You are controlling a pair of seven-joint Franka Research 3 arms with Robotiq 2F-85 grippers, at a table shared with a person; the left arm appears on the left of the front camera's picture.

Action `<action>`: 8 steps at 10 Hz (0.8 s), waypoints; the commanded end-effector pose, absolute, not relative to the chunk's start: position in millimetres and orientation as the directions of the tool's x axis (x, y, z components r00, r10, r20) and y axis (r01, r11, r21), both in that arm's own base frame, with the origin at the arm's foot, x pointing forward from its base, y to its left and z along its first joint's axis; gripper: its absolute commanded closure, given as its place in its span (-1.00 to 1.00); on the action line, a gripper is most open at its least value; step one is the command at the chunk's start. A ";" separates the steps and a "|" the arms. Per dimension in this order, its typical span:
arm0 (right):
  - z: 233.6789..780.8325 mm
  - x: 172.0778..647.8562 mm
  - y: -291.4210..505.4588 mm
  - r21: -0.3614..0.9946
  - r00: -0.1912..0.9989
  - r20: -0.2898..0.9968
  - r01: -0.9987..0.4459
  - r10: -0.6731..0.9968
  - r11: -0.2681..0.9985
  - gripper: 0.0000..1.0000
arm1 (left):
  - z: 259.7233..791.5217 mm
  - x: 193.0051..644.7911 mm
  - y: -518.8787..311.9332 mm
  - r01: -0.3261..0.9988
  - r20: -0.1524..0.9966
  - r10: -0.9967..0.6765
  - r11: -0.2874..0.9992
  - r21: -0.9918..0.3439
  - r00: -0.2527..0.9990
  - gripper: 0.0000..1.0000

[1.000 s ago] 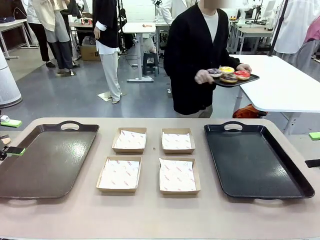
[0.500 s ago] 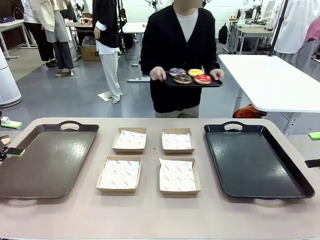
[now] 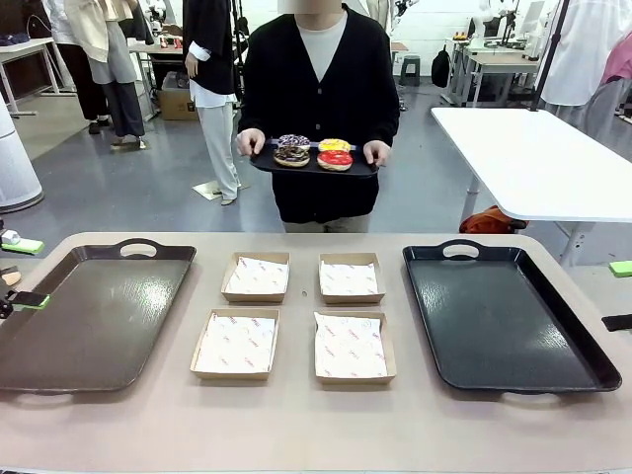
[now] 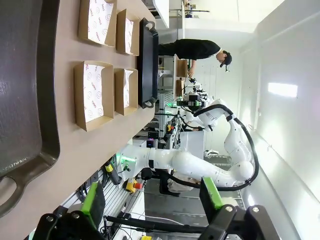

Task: Individually package the donuts and arrange them on the tray.
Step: Pick up one Paper togo box.

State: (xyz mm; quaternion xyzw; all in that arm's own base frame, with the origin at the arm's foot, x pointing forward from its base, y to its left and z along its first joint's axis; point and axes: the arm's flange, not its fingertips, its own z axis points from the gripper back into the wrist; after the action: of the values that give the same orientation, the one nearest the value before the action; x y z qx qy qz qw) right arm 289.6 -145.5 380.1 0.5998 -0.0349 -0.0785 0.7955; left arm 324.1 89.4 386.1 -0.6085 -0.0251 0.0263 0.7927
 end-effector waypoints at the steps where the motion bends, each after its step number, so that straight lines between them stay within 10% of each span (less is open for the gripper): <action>1: 379.8 288.9 -146.2 0.961 0.985 -0.038 0.082 -0.168 0.263 -1.00 | 387.3 324.8 89.2 -0.008 0.012 0.080 0.241 -0.971 0.997 -1.00; 8: 379.8 288.9 -146.2 0.961 0.985 -0.038 0.082 -0.168 0.263 -1.00 | 387.3 324.8 89.2 -0.008 0.012 0.080 0.241 -0.971 0.997 -1.00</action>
State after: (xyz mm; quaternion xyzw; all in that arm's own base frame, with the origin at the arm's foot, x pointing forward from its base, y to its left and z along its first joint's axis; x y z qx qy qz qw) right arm 289.6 -145.5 380.1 0.5998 -0.0349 -0.0785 0.7955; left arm 324.1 89.4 386.1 -0.6085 -0.0251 0.0263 0.7927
